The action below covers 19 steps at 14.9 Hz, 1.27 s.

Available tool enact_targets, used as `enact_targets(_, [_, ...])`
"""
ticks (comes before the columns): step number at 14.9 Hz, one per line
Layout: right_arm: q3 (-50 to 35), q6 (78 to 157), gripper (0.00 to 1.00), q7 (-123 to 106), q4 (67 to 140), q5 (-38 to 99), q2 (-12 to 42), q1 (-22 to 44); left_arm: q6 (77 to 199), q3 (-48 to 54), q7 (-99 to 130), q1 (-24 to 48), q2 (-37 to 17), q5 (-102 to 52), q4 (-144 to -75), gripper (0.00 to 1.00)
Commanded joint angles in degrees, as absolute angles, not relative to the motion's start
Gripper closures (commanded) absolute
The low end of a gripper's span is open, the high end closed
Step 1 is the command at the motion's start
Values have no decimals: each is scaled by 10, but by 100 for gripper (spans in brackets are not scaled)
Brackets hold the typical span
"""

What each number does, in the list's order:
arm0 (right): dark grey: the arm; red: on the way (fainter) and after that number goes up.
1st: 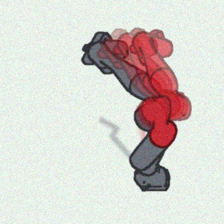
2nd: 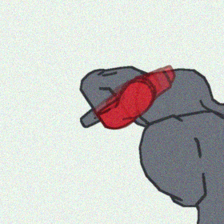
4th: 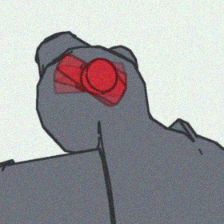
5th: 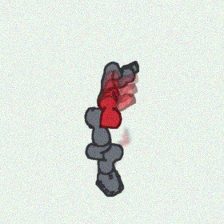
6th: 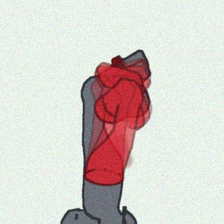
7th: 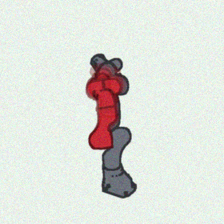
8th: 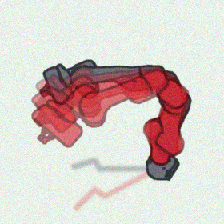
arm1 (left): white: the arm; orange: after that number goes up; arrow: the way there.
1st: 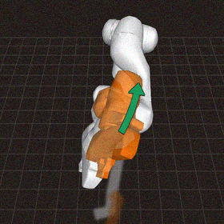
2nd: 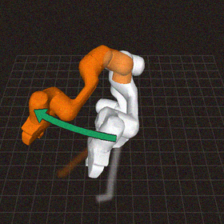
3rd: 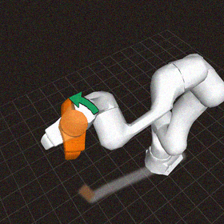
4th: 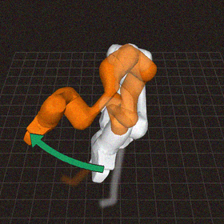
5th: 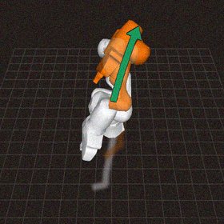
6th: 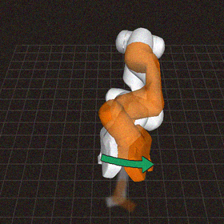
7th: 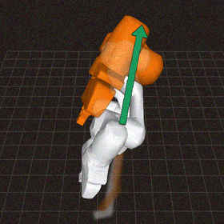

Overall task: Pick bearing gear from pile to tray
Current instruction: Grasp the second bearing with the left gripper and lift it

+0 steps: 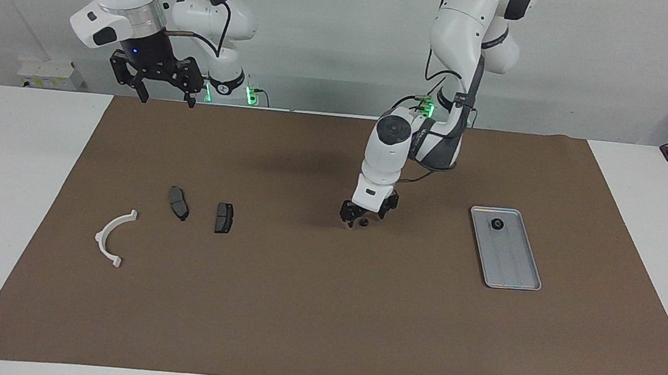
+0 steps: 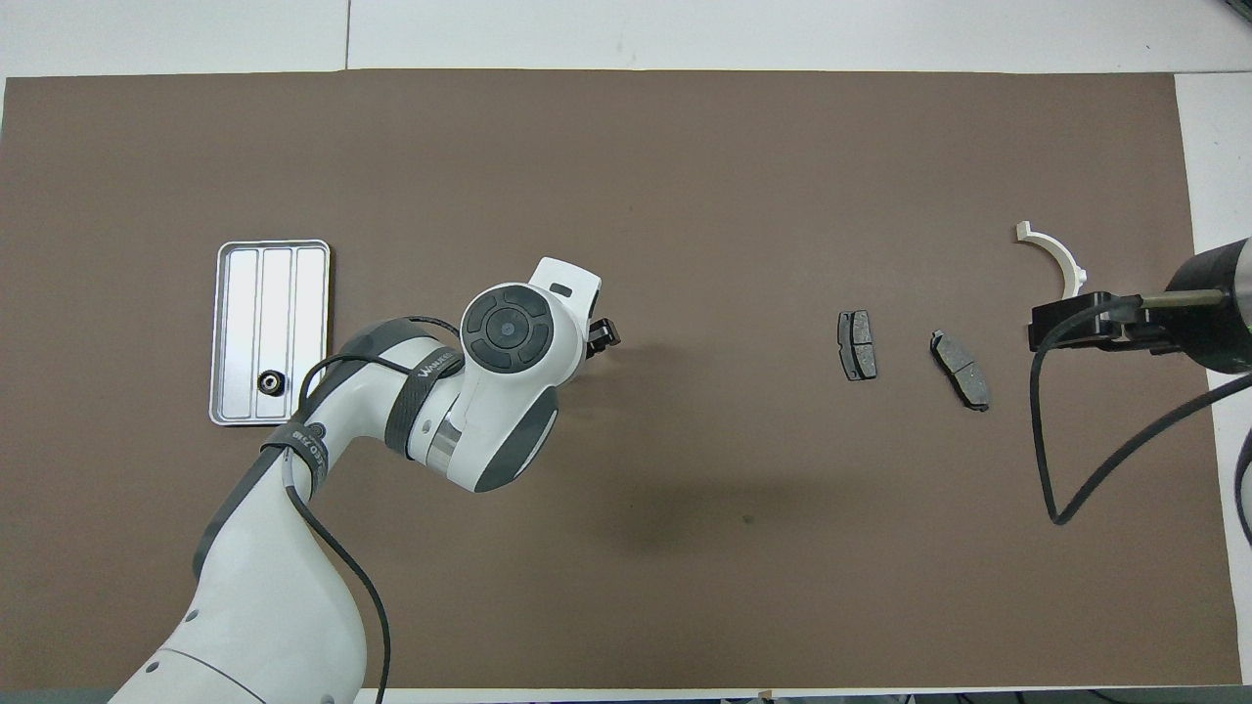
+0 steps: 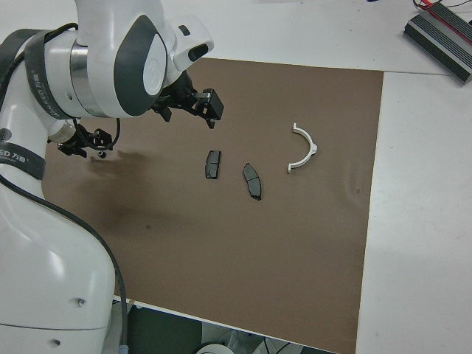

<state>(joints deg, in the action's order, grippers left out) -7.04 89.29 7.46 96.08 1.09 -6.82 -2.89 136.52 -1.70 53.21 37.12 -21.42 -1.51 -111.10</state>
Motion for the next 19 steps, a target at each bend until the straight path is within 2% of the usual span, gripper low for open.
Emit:
enact_targets(1, [-70,891,0,76,969,26,-74,-34,1383,-26,538,379,-215,-18,-1123,3])
enact_targets(3, [-70,891,0,76,969,25,-74,-34,1401,-27,538,379,-214,-18,-1140,5])
enact_targets(5, [-70,891,0,76,969,25,-74,-34,1405,-27,539,382,-213,-18,-1147,11])
enact_targets(7, [-70,891,0,76,969,25,-74,-33,1401,-27,548,385,-212,-18,-1144,28])
enact_targets(8, [-70,891,0,76,969,25,-74,-32,1397,-27,548,385,-212,-18,-1143,52])
enact_targets(9, [-70,891,0,76,969,25,-75,-32,1392,-28,547,384,-212,-17,-1142,97])
enact_targets(10, [-70,891,0,76,969,25,-75,-32,1381,-29,545,383,-212,-15,-1134,100])
enact_targets(12, [-70,891,0,76,968,25,-76,-31,1334,-29,541,374,-214,-2,-1099,100])
enact_targets(15, [-70,891,0,76,968,25,-76,-31,1248,-31,534,347,-226,22,-1019,100])
enact_targets(19, [-70,892,0,76,969,25,-76,-32,1152,-35,416,260,-203,43,-950,100])
